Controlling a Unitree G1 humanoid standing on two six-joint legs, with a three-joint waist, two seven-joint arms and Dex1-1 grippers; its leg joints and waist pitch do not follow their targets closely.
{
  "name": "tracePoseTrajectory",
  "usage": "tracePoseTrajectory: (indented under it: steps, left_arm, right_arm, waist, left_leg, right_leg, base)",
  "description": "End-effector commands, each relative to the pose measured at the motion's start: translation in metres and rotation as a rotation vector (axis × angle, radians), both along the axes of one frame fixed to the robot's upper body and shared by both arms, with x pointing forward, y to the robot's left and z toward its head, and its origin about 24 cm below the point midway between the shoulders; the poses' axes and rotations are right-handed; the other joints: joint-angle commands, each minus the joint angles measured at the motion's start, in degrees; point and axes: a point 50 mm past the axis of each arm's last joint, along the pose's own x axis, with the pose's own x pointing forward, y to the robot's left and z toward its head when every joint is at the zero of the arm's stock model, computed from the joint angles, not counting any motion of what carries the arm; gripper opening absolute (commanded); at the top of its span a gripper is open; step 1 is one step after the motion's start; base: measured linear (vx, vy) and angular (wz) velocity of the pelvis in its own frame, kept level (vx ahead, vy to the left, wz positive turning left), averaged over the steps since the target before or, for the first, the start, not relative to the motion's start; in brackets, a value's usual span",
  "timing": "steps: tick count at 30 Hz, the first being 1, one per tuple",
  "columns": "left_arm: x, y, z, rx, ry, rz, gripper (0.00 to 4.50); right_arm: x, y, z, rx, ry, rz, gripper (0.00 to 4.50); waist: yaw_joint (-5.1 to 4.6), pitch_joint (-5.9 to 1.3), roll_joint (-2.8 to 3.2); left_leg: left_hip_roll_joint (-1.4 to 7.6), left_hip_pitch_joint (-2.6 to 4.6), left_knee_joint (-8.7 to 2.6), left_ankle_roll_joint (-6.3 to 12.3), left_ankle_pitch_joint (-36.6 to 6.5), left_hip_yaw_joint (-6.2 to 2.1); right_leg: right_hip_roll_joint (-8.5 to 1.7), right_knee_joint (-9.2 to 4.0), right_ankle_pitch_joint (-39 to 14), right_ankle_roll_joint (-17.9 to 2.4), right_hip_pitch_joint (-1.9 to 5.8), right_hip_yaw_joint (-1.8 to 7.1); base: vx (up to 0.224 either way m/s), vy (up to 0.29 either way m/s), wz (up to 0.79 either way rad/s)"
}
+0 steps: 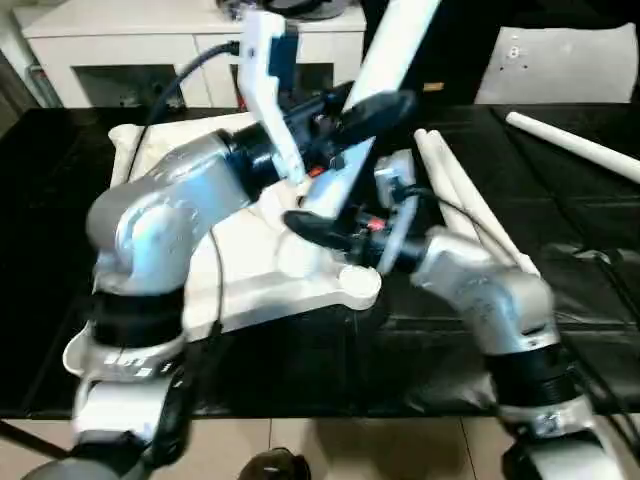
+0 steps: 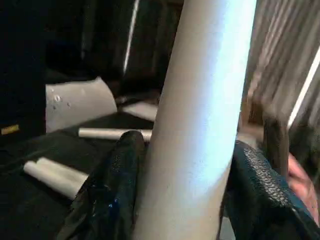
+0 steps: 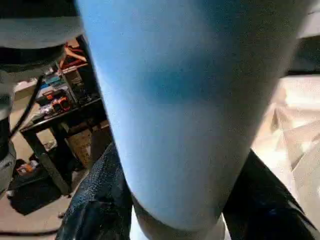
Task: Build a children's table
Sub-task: Pick table leg
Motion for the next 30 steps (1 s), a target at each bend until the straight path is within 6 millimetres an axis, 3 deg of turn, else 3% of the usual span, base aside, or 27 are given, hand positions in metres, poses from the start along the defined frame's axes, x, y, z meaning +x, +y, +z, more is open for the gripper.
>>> tracePoseTrajectory:
  steps: [1, 3, 4, 6, 8, 9, 11, 13, 15, 17, 18, 20, 25, 28, 30]
  left_arm:
    - [-0.02, -0.022, -0.005, 0.061, -0.016, -0.176, 2.53]
    - [-0.019, -0.019, -0.007, 0.081, -0.014, -0.186, 2.76]
    - [-0.019, -0.017, -0.008, 0.09, -0.015, -0.191, 2.85]
    - [-0.018, -0.013, -0.009, 0.111, -0.017, -0.195, 2.89]
    - [-0.017, -0.006, -0.01, 0.138, -0.02, -0.218, 3.16]
    - [-0.016, -0.004, -0.01, 0.14, -0.02, -0.227, 3.29]
    - [-0.016, 0.001, -0.01, 0.149, -0.015, -0.257, 3.35]
    - [-0.015, 0.004, -0.009, 0.14, -0.001, -0.285, 3.49]
    - [-0.019, 0.006, -0.004, 0.062, 0.041, -0.363, 3.82]
    - [-0.022, 0.008, -0.001, -0.009, 0.078, -0.431, 3.87]
    - [-0.023, 0.008, -0.001, -0.024, 0.085, -0.444, 4.04]
    - [-0.024, 0.012, 0.0, -0.125, 0.127, -0.495, 4.25]
    - [-0.02, 0.023, -0.002, -0.365, 0.198, -0.524, 4.47]
    - [-0.014, 0.036, -0.02, -0.493, 0.268, -0.475, 4.5]
    - [-0.007, 0.044, -0.038, -0.488, 0.281, -0.322, 4.5]
  right_arm:
    - [0.011, -0.015, -0.005, -0.071, 0.018, -0.146, 1.91]
    - [0.008, -0.015, -0.006, -0.095, 0.0, -0.113, 1.91]
    - [0.006, -0.015, -0.007, -0.099, -0.004, -0.103, 1.91]
    - [0.005, -0.016, -0.007, -0.1, -0.007, -0.088, 1.91]
    - [0.001, -0.018, -0.007, -0.107, -0.017, -0.05, 1.91]
    - [-0.001, -0.019, -0.007, -0.11, -0.019, -0.037, 1.91]
    - [-0.004, -0.021, -0.007, -0.119, -0.03, -0.005, 1.91]
    - [-0.007, -0.022, -0.007, -0.12, -0.036, 0.018, 1.91]
    - [-0.009, -0.025, -0.005, -0.122, -0.043, 0.045, 1.91]
    - [-0.009, -0.027, -0.003, -0.115, -0.047, 0.056, 1.91]
    - [-0.009, -0.027, -0.002, -0.112, -0.047, 0.056, 1.91]
    - [-0.01, -0.029, 0.002, -0.079, -0.049, 0.059, 1.91]
    - [-0.011, -0.032, 0.01, 0.021, -0.044, 0.046, 1.91]
    - [-0.015, -0.034, 0.015, 0.095, -0.037, 0.03, 1.91]
    - [-0.017, -0.036, 0.014, 0.116, -0.036, -0.017, 1.91]
  waist:
    - [-0.25, -4.31, -0.27]
    - [-0.47, -4.32, -0.22]
    - [-0.61, -4.21, -0.52]
    - [-0.43, -4.2, -0.22]
    - [-0.4, -4.25, -0.44]
    - [-0.31, -4.33, -0.03]
    - [-0.54, -4.41, -0.17]
    - [-0.63, -4.36, 0.09]
    - [-0.51, -4.28, 0.1]
    - [-0.49, -4.36, 0.02]
    - [-0.48, -4.37, 0.24]
    - [-0.68, -4.33, -0.16]
    - [-0.4, -4.41, 0.01]
    - [-0.48, -4.34, -0.09]
    - [-0.39, -4.29, -0.17]
  left_leg:
    - [8.92, 3.03, -5.37, -4.97, -11.3, -5.05]
    - [8.89, 3.07, -5.5, -6.39, -12.0, -5.2]
    - [8.77, 3.05, -5.49, -6.64, -12.5, -5.1]
    - [8.6, 2.96, -5.1, -6.28, -12.5, -5.08]
    - [8.68, 2.93, -5.1, -5.56, -11.8, -5.07]
    - [8.81, 3.02, -5.14, -5.21, -10.9, -5.13]
    - [8.94, 3.27, -5.42, -5.27, -10.5, -5.16]
    - [8.65, 3.16, -5.34, -5.63, -11.5, -4.95]
    - [8.49, 3.09, -5.11, -5.74, -12.2, -4.87]
    - [8.63, 3.05, -4.95, -5.65, -11.8, -4.94]
    - [8.77, 3.03, -5.0, -5.46, -11.8, -5.09]
    - [8.68, 3.11, -5.13, -4.89, -12.0, -4.91]
    - [8.83, 2.98, -4.94, -4.49, -12.3, -5.0]
    - [8.84, 3.04, -5.27, -4.49, -12.9, -4.92]
    - [8.94, 2.97, -5.34, -4.69, -12.9, -4.85]
  right_leg:
    - [-9.34, -3.87, -2.2, -9.9, 0.87, 4.45]
    - [-9.23, -3.74, -2.8, -9.7, 0.91, 4.35]
    - [-9.33, -3.91, -3.4, -9.7, 0.91, 4.49]
    - [-9.89, -4.19, -4.3, -10.0, 0.95, 4.77]
    - [-9.64, -4.24, -4.1, -9.8, 1.0, 4.75]
    - [-9.4, -4.02, -3.2, -9.5, 0.96, 4.63]
    - [-8.89, -3.63, -1.4, -9.6, 0.78, 4.34]
    - [-9.18, -3.52, -1.2, -10.5, 0.8, 4.39]
    - [-9.47, -3.87, -2.0, -11.1, 0.98, 4.53]
    - [-9.56, -3.61, -1.5, -11.9, 1.09, 4.48]
    - [-9.53, -3.52, -1.1, -12.2, 1.07, 4.46]
    - [-9.3, -3.59, -0.9, -12.4, 0.95, 4.47]
    - [-9.65, -3.68, -1.6, -13.1, 1.08, 4.48]
    - [-9.44, -3.65, -1.7, -12.8, 0.92, 4.51]
    - [-9.77, -3.95, -2.4, -12.4, 0.91, 4.68]
  base:
    - [0.0, 0.0, 0.0]
    - [0.0, 0.0, 0.0]
    - [0.0, 0.0, 0.0]
    - [0.0, 0.0, 0.0]
    - [0.0, 0.0, 0.0]
    - [0.0, 0.0, 0.0]
    - [0.0, 0.0, 0.0]
    - [0.0, 0.0, 0.0]
    - [0.0, 0.0, 0.0]
    - [0.0, 0.0, 0.0]
    - [0.0, 0.0, 0.0]
    - [0.0, 0.0, 0.0]
    - [0.0, 0.0, 0.0]
    - [0.0, 0.0, 0.0]
    - [0.0, 0.0, 0.0]
